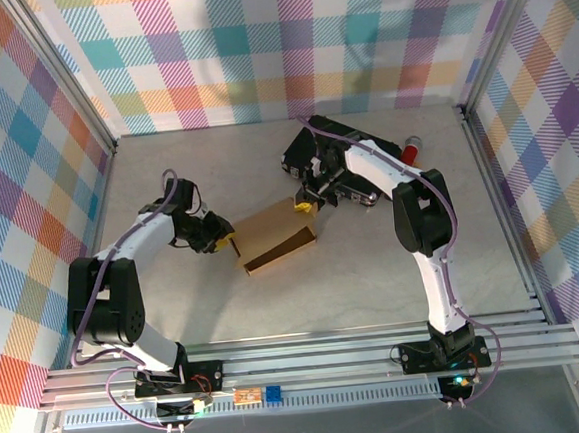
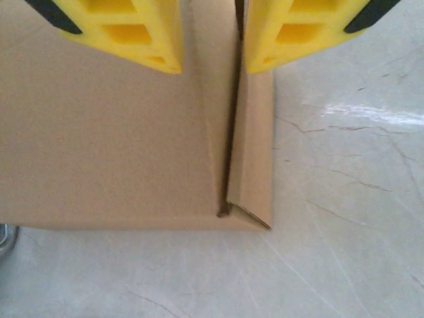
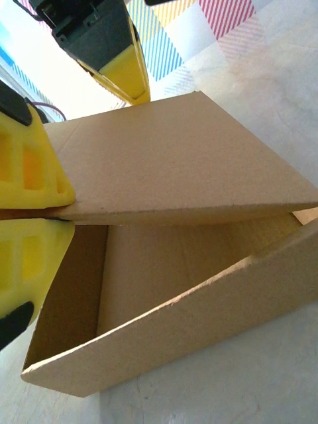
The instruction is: Fold the paper box
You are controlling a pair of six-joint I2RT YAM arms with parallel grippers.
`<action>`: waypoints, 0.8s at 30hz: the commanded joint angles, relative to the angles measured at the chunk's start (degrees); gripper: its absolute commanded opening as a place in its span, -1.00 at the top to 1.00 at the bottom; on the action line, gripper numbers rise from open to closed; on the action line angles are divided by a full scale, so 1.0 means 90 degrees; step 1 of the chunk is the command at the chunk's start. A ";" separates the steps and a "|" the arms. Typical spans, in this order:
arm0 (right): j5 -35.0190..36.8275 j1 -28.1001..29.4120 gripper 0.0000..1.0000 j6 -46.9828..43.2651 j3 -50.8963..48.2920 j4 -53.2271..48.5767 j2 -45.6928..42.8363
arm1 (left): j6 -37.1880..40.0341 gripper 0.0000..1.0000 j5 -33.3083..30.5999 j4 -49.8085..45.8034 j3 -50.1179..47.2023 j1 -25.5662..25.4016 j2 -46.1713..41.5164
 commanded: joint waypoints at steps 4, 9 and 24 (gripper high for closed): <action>0.0534 0.0050 0.85 -0.0291 0.0081 -0.0427 0.0164 | 0.0421 0.36 -0.0350 -0.0625 0.0128 -0.0084 0.0080; 0.0615 0.0099 0.84 -0.0402 0.0063 -0.0453 0.0171 | 0.0091 0.23 -0.0126 0.0045 -0.0218 -0.0180 0.0011; 0.1117 0.0263 0.83 -0.0808 -0.0207 -0.0465 0.0064 | -0.0536 0.25 0.0197 0.1172 -0.0899 -0.0355 0.0255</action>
